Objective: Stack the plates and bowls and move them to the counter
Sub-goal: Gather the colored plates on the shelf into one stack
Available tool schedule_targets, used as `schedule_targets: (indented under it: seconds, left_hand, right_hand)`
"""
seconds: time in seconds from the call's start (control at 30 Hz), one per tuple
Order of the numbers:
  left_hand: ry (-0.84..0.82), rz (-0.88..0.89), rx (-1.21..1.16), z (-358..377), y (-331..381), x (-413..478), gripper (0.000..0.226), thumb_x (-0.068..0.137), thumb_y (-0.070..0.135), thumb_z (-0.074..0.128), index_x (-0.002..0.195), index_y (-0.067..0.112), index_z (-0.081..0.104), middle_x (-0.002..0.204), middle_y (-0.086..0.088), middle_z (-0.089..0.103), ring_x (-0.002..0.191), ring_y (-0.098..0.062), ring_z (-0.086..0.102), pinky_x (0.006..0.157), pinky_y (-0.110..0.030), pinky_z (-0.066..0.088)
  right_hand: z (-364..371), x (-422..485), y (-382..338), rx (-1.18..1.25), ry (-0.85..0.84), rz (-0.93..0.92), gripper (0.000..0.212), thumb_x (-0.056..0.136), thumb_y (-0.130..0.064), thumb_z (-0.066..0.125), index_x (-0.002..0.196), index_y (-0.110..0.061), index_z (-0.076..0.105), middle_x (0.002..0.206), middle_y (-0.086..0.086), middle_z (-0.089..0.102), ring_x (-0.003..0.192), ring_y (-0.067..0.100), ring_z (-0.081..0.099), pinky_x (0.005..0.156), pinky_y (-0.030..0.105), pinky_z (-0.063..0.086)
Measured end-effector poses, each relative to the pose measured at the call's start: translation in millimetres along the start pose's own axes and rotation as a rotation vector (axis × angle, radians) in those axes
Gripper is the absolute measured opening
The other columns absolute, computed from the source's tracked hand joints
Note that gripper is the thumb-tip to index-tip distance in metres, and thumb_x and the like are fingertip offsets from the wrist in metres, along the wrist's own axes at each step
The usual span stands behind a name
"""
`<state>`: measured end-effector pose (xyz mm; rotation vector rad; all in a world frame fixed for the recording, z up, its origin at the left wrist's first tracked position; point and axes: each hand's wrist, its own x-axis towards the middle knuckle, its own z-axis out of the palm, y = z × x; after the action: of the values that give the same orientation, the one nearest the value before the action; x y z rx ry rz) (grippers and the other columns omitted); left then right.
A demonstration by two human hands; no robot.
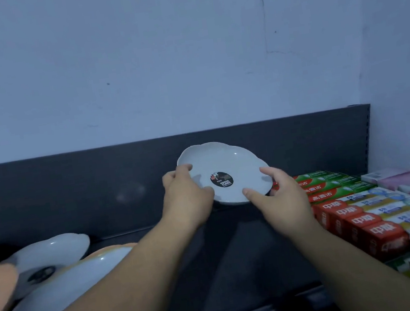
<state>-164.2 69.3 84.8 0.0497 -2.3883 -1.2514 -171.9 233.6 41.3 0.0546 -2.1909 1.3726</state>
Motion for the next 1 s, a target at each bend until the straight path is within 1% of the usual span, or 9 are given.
schedule_targets:
  seconds: [0.1, 0.2, 0.27, 0.37, 0.5, 0.57, 0.7, 0.9, 1.0]
  left_hand:
    - [0.036, 0.02, 0.033, -41.6, -6.3, -7.7, 0.059, 0.087, 0.016, 0.056, 0.14, 0.024, 0.034, 0.143, -0.001, 0.025, 0.071, -0.01, 0.052, 0.051, -0.019, 0.037]
    - [0.056, 0.019, 0.077, -88.7, -21.9, -16.6, 0.06, 0.084, 0.015, 0.057, 0.14, 0.024, 0.036, 0.14, -0.006, 0.035, 0.077, -0.013, 0.056, 0.056, -0.022, 0.041]
    - [0.051, 0.007, 0.106, -117.9, -35.2, -23.5, 0.061, 0.082, 0.014, 0.059, 0.139, 0.024, 0.038, 0.133, -0.009, 0.046, 0.081, -0.016, 0.058, 0.06, -0.024, 0.043]
    - [0.048, -0.033, 0.13, -154.5, -57.9, -34.0, 0.059, 0.083, 0.014, 0.06, 0.137, 0.025, 0.039, 0.123, -0.009, 0.052, 0.075, -0.012, 0.059, 0.053, -0.021, 0.043]
    - [0.005, -0.104, 0.169, -189.2, -89.3, -41.4, 0.058, 0.082, 0.014, 0.061, 0.136, 0.024, 0.041, 0.111, -0.009, 0.058, 0.083, -0.02, 0.065, 0.048, -0.025, 0.04]
    - [-0.027, -0.144, 0.154, -200.0, -102.8, -43.7, 0.06, 0.08, 0.013, 0.064, 0.136, 0.023, 0.042, 0.109, -0.01, 0.059, 0.088, -0.025, 0.064, 0.054, -0.028, 0.045]
    - [-0.062, -0.181, 0.23, -210.1, -121.1, -45.9, 0.063, 0.076, 0.015, 0.071, 0.133, 0.022, 0.047, 0.122, -0.009, 0.057, 0.101, -0.029, 0.061, 0.085, -0.037, 0.053]
    - [-0.17, -0.187, 0.475, -207.6, -131.6, -40.3, 0.065, 0.077, 0.023, 0.072, 0.135, 0.022, 0.043, 0.124, -0.003, 0.057, 0.109, -0.02, 0.056, 0.082, -0.023, 0.044]
    - [-0.231, -0.208, 0.617, -202.2, -131.8, -36.7, 0.064, 0.079, 0.026, 0.068, 0.137, 0.025, 0.039, 0.121, 0.001, 0.059, 0.111, -0.017, 0.054, 0.078, -0.019, 0.039]
  right_hand:
    - [14.7, -12.8, -24.6, 0.096, -0.029, 0.021, 0.068, 0.071, -0.042, 0.078, 0.133, -0.033, 0.052, 0.13, -0.006, 0.058, 0.118, 0.018, 0.057, 0.102, 0.042, 0.046]
    - [32.1, -30.0, -50.9, 0.156, -0.087, 0.034, 0.073, 0.07, -0.043, 0.077, 0.137, -0.035, 0.048, 0.135, -0.01, 0.054, 0.121, 0.018, 0.055, 0.102, 0.043, 0.046]
    - [44.5, -41.8, -66.6, 0.182, -0.138, 0.027, 0.071, 0.074, -0.04, 0.077, 0.138, -0.033, 0.047, 0.14, -0.013, 0.049, 0.124, 0.016, 0.051, 0.103, 0.041, 0.045]
    - [63.5, -59.1, -87.1, 0.185, -0.222, 0.009, 0.07, 0.078, -0.036, 0.077, 0.141, -0.029, 0.046, 0.141, -0.01, 0.047, 0.126, 0.014, 0.048, 0.099, 0.031, 0.044]
    - [87.0, -76.2, -104.7, 0.129, -0.302, -0.008, 0.074, 0.078, -0.034, 0.077, 0.143, -0.023, 0.044, 0.143, -0.006, 0.048, 0.127, 0.014, 0.048, 0.1, 0.029, 0.042]
    - [96.8, -83.1, -110.3, 0.103, -0.336, -0.005, 0.076, 0.075, -0.036, 0.078, 0.143, -0.022, 0.045, 0.141, -0.006, 0.051, 0.126, 0.013, 0.051, 0.104, 0.034, 0.044]
    - [109.6, -90.8, -114.3, 0.08, -0.359, 0.027, 0.065, 0.074, -0.029, 0.078, 0.133, -0.026, 0.051, 0.119, -0.009, 0.066, 0.103, 0.008, 0.064, 0.095, 0.036, 0.051]
    - [116.9, -92.7, -111.4, 0.013, -0.36, 0.085, 0.073, 0.08, -0.029, 0.076, 0.144, -0.02, 0.041, 0.103, -0.01, 0.068, 0.103, 0.012, 0.063, 0.093, 0.033, 0.049]
    - [116.7, -91.1, -110.3, -0.033, -0.366, 0.104, 0.065, 0.081, -0.029, 0.074, 0.14, -0.02, 0.046, 0.091, -0.015, 0.066, 0.099, 0.011, 0.064, 0.085, 0.028, 0.048]
